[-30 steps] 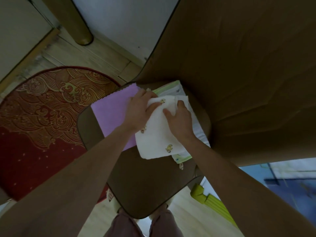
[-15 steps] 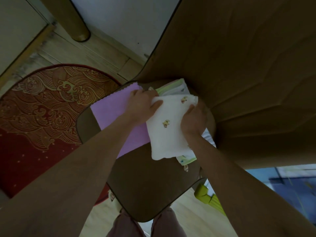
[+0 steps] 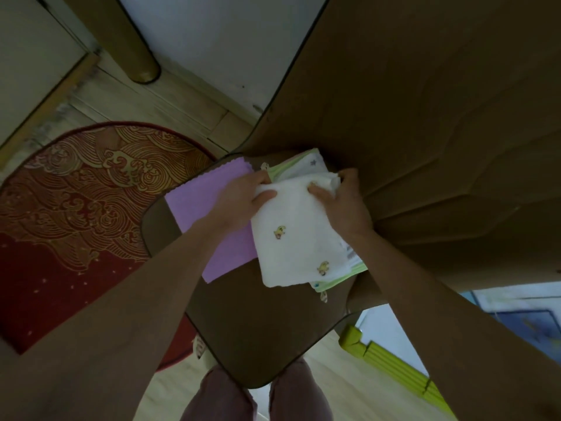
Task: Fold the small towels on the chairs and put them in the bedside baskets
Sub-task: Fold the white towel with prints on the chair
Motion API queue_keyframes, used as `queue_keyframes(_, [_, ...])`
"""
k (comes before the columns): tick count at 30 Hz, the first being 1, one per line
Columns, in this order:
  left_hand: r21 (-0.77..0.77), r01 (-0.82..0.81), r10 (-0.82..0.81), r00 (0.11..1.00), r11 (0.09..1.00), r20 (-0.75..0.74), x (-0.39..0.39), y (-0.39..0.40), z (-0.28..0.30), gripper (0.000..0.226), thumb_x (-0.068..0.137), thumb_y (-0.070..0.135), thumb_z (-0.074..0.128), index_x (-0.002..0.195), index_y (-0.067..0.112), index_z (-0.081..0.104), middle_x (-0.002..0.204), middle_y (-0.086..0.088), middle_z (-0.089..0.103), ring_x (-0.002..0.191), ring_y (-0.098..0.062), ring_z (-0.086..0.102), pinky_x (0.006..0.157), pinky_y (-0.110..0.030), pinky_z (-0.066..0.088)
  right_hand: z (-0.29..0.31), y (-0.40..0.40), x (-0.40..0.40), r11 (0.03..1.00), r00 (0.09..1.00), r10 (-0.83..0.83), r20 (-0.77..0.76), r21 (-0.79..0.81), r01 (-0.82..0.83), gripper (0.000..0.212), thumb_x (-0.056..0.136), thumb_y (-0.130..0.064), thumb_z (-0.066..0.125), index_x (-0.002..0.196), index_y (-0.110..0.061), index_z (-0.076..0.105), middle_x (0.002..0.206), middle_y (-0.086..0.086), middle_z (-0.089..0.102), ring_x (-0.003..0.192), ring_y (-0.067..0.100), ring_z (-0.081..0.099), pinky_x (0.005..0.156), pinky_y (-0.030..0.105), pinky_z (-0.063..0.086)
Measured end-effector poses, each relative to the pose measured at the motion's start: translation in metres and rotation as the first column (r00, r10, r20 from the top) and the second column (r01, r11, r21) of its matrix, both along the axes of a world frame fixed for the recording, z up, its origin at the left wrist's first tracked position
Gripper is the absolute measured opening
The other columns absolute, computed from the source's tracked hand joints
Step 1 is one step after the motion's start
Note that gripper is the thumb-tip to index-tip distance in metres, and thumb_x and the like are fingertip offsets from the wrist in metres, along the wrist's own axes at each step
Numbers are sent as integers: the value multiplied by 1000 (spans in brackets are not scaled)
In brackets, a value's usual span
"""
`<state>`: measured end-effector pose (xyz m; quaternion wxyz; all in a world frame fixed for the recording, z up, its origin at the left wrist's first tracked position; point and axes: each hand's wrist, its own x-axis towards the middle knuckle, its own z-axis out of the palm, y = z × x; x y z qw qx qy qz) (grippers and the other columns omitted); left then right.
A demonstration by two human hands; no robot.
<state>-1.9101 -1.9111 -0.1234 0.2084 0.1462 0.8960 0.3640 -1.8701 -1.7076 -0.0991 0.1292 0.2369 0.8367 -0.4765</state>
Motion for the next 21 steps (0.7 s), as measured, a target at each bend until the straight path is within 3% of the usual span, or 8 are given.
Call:
queue_keyframes(4, [78, 0, -1, 1000, 997, 17, 9, -7, 28, 19, 93, 21, 63, 104, 6, 62, 101, -7, 59, 92, -15, 52, 71, -19, 33, 29, -1, 8, 982, 988, 156, -23, -107, -157, 70, 88, -18, 70, 143, -15, 27, 128, 0, 47, 110, 12, 49, 74, 6, 42])
queue_keyframes(6, [84, 0, 0, 1000, 996, -6, 17, -14, 42, 16, 90, 22, 66, 99, 10, 63, 96, -2, 57, 88, -13, 52, 70, -18, 33, 44, 0, 13, 973, 977, 211, 11, -99, -209, 75, 85, -23, 74, 144, -19, 28, 130, 0, 47, 113, 14, 50, 90, 23, 46])
queue_keyframes(8, [110, 20, -17, 1000, 994, -22, 26, -21, 64, 11, 91, 23, 66, 96, 15, 61, 91, 3, 57, 84, -11, 53, 69, -13, 35, 66, 2, 16, 958, 957, 286, 38, -21, -286, 66, 82, -33, 75, 136, -23, 38, 127, 2, 52, 112, 19, 53, 95, 42, 47])
queue_keyframes(10, [164, 43, -36, 998, 986, -47, 31, -29, 97, 9, 93, 25, 62, 95, 17, 58, 85, 6, 56, 76, -8, 52, 67, -11, 37, 98, -1, 16, 936, 936, 353, -4, -5, -353, 48, 84, -34, 72, 122, -22, 45, 118, 2, 55, 106, 19, 55, 88, 41, 48])
queue_keyframes(13, [206, 36, -17, 996, 978, -92, 31, -40, 157, 19, 96, 26, 55, 98, 7, 58, 83, -2, 59, 72, -11, 54, 61, -18, 39, 156, -14, 16, 918, 907, 397, -139, 43, -395, 32, 91, -33, 66, 109, -16, 46, 107, 4, 54, 91, 14, 55, 67, 25, 41])
queue_keyframes(17, [207, 37, -5, 988, 978, -153, 18, -51, 240, 16, 99, 31, 51, 100, 15, 54, 80, 3, 58, 68, -10, 56, 56, -21, 40, 226, -31, 14, 940, 877, 341, -338, 96, -328, 28, 95, -31, 61, 97, -9, 45, 94, 9, 51, 78, 17, 51, 61, 25, 38])
queue_keyframes(21, [138, 102, -70, 973, 985, -221, 15, -67, 320, 11, 98, 34, 52, 94, 24, 55, 83, 10, 58, 72, -2, 55, 60, -14, 39, 289, -46, 14, 974, 851, 227, -473, 90, -210, 30, 96, -35, 56, 91, -8, 44, 81, 11, 55, 72, 23, 54, 57, 27, 39])
